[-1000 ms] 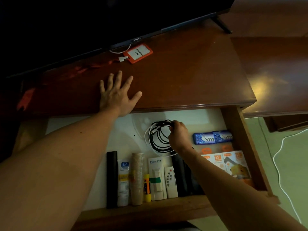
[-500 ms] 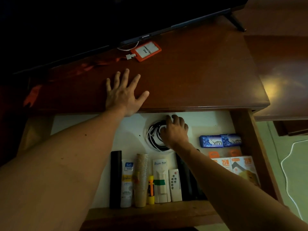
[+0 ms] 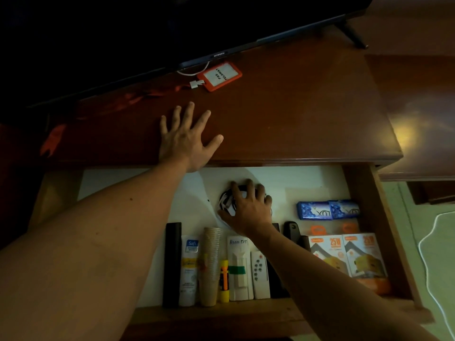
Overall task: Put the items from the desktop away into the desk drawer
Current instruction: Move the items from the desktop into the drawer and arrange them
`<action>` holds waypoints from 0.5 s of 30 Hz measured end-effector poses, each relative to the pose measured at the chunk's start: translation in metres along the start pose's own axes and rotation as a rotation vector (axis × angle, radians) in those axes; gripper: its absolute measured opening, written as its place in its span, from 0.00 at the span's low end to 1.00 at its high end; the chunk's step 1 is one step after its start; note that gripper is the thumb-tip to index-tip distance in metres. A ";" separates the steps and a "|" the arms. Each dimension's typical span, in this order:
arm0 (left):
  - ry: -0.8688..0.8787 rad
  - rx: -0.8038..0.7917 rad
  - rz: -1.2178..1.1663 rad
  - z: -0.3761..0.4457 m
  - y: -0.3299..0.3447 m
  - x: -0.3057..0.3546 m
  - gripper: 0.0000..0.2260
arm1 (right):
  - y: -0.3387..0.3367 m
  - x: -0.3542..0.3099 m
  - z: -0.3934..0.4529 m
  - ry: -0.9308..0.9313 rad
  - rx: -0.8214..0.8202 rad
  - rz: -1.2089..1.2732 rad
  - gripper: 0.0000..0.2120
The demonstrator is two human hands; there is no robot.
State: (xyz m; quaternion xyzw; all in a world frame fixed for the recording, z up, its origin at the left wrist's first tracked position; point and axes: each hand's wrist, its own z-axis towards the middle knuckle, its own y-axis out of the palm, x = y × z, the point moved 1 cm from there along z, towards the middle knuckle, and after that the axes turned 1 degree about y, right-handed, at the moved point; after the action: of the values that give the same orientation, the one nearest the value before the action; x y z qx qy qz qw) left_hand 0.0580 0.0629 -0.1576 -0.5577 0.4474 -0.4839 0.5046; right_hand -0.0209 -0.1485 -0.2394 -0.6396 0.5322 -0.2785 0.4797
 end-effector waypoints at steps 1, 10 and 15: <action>0.000 0.001 -0.002 0.000 0.000 0.000 0.36 | 0.001 0.001 -0.002 -0.014 0.000 -0.009 0.44; -0.003 0.003 0.011 0.000 0.000 0.001 0.36 | 0.006 -0.007 -0.008 -0.086 -0.050 0.020 0.43; -0.002 0.002 0.018 0.000 0.000 0.001 0.36 | 0.007 -0.007 -0.008 -0.090 -0.071 0.023 0.43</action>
State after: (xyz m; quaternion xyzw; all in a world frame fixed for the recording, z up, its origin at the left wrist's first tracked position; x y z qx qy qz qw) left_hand 0.0584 0.0618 -0.1579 -0.5534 0.4516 -0.4792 0.5101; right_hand -0.0325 -0.1443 -0.2415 -0.6620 0.5266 -0.2250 0.4835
